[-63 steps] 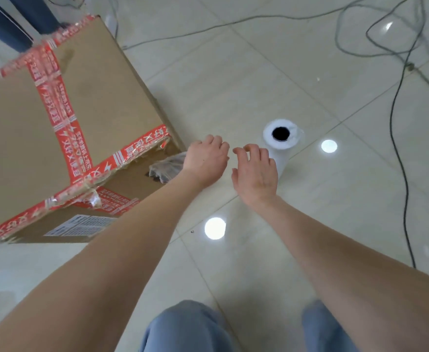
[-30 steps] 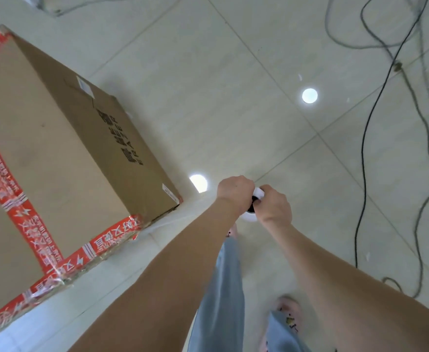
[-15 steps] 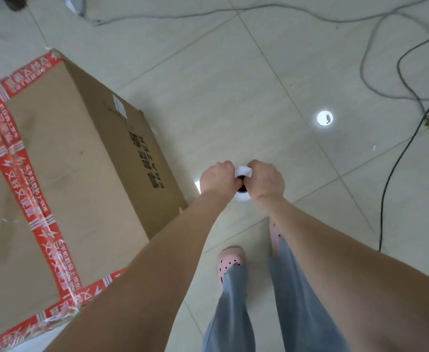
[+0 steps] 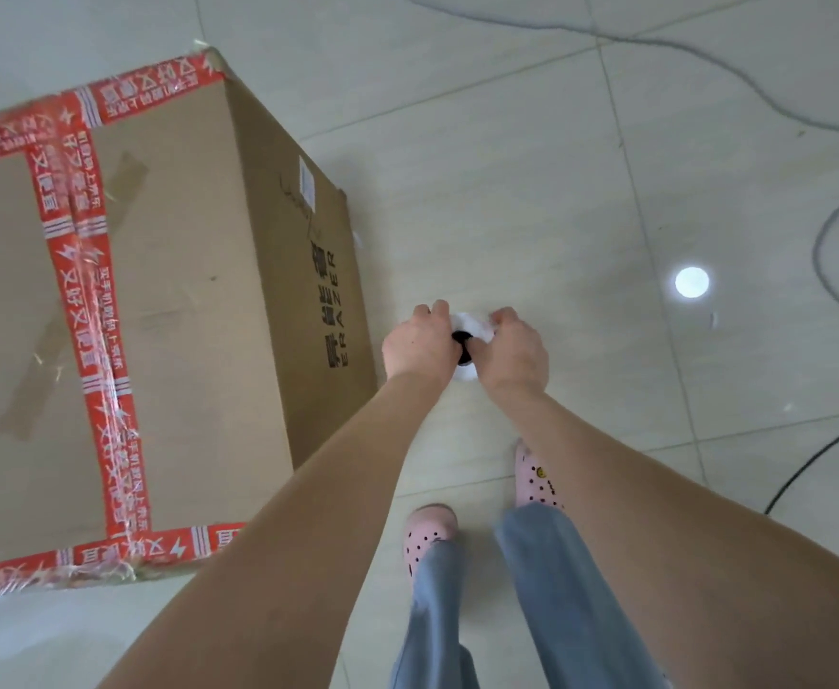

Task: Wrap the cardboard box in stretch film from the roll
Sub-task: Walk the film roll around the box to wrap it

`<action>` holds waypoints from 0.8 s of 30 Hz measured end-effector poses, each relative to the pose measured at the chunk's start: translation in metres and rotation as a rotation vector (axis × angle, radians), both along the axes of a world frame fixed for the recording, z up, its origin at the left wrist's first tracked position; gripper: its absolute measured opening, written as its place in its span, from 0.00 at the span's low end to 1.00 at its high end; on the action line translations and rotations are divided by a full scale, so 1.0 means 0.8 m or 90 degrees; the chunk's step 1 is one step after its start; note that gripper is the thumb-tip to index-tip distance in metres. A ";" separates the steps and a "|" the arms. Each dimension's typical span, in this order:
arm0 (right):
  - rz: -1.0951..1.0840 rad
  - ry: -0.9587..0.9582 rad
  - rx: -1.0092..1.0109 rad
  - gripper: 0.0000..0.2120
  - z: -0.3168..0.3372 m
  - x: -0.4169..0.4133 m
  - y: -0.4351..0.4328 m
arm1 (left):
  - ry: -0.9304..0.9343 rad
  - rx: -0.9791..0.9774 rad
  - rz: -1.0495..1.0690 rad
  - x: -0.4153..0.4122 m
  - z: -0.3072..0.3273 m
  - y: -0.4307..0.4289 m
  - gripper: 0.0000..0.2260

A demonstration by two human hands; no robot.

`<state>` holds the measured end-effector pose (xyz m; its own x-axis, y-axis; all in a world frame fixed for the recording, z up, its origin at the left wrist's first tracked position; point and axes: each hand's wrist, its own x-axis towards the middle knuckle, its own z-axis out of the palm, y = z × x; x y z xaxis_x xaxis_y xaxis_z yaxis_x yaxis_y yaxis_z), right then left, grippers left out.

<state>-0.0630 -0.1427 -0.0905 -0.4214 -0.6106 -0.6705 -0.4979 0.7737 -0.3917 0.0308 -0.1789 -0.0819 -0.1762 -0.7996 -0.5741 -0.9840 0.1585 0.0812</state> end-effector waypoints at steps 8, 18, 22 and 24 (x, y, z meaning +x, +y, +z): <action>0.019 0.006 0.006 0.08 0.002 0.003 -0.032 | 0.008 -0.025 -0.089 -0.008 -0.007 -0.035 0.10; -0.004 -0.023 -0.011 0.17 -0.002 -0.010 -0.073 | 0.138 0.027 0.428 -0.012 -0.007 -0.051 0.06; -0.112 -0.105 0.030 0.16 -0.004 -0.022 -0.075 | 0.129 0.050 0.369 -0.027 -0.006 -0.060 0.10; -0.088 -0.094 0.021 0.12 -0.005 -0.027 -0.084 | 0.131 0.037 0.264 -0.036 -0.006 -0.070 0.14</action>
<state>-0.0849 -0.2100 -0.0943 -0.3958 -0.5306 -0.7495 -0.3245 0.8443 -0.4264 0.0024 -0.2351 -0.0863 0.0368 -0.7940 -0.6068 -0.9255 -0.2561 0.2790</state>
